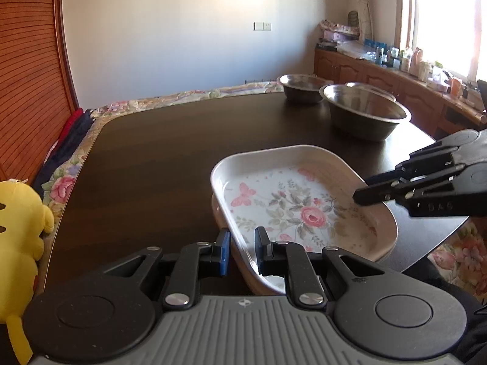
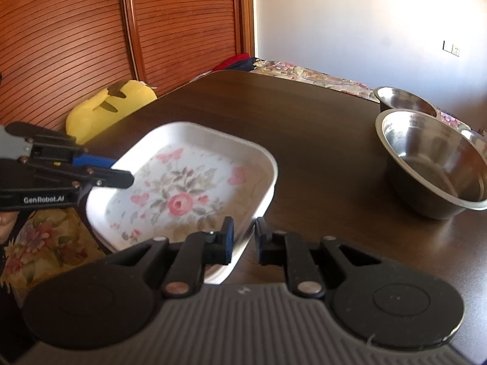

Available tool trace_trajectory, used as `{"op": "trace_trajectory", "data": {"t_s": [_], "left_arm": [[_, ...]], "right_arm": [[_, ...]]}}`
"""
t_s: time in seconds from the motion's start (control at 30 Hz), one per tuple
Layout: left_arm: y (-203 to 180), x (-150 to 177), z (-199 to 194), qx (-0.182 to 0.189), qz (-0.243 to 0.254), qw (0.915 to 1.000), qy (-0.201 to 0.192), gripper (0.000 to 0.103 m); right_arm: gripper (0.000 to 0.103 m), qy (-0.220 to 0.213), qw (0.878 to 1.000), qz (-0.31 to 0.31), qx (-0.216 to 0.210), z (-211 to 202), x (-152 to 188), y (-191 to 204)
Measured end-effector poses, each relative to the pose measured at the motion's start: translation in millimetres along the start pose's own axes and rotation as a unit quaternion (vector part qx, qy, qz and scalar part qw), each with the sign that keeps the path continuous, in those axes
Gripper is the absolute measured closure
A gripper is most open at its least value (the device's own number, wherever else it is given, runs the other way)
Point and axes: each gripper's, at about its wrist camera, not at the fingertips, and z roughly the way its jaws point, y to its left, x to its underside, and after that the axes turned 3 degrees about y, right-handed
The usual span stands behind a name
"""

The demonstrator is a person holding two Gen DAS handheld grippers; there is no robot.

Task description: Organize plates and bowls

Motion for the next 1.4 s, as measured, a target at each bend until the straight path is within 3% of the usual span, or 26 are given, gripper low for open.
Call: {"op": "trace_trajectory", "data": {"t_s": [0.8,1.0,1.27,1.4], "left_arm": [[15.2,-4.5,22.7,0.008,-0.021,0.9998,-0.001,0.084],[23.6,-11.8,16.9,-0.010,-0.036,0.9992,-0.014,0.068],[14.5,-36.5,10.2,-0.003,-0.037,0.9980,-0.051,0.026],[-1.3,-51.9,14.1,0.011,-0.027,0.9978,-0.059,0.017]], "right_arm": [[0.082,-0.024,0.998,0.059,0.003,3.0,9.4,-2.7],[0.078,-0.055,0.996,0.075,0.016,-15.5,7.7,-15.1],[0.073,-0.095,0.990,0.083,0.058,-43.6,7.7,-40.3],[0.071,-0.110,0.987,0.093,0.079,-55.2,11.1,-57.1]]}}
